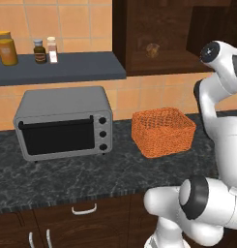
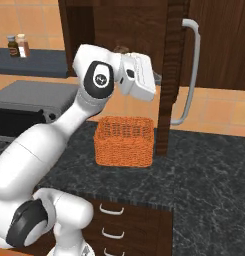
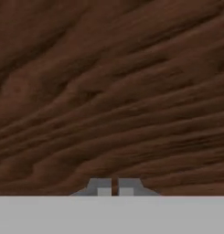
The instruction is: Open the cabinet, pick up the bread from the cabinet and place it in the basket. Then move the basket to the dining counter.
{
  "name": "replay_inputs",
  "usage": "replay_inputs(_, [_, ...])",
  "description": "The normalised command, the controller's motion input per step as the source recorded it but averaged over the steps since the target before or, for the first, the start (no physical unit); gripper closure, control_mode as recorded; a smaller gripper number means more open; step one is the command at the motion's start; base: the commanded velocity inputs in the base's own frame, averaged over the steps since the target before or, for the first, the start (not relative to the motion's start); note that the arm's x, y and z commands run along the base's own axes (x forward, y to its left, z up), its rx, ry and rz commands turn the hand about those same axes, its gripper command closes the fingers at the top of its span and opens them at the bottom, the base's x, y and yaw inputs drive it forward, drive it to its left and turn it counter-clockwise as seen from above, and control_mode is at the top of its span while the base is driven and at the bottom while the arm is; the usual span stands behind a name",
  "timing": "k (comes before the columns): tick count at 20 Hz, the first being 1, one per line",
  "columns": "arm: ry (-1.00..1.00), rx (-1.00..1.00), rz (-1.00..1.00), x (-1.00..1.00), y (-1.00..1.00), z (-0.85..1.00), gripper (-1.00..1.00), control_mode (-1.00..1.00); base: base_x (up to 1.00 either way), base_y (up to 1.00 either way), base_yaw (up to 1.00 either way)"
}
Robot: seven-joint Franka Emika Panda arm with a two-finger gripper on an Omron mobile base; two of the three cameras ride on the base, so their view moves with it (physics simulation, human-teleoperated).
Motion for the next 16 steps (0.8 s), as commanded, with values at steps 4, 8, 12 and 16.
replay_inputs(4, [-0.03,0.01,0.04,-0.13,-0.07,0.0,1.0,-1.0,0.0,0.0,0.0])
replay_inputs(8, [-0.23,0.0,0.09,-0.72,0.39,0.29,1.0,-1.0,0.0,0.0,0.0])
replay_inputs(12, [0.05,0.0,0.28,-0.35,0.81,0.39,1.0,-1.0,0.0,0.0,0.0])
replay_inputs(16, [0.08,0.0,0.52,-0.04,0.79,0.17,1.0,-1.0,0.0,0.0,0.0])
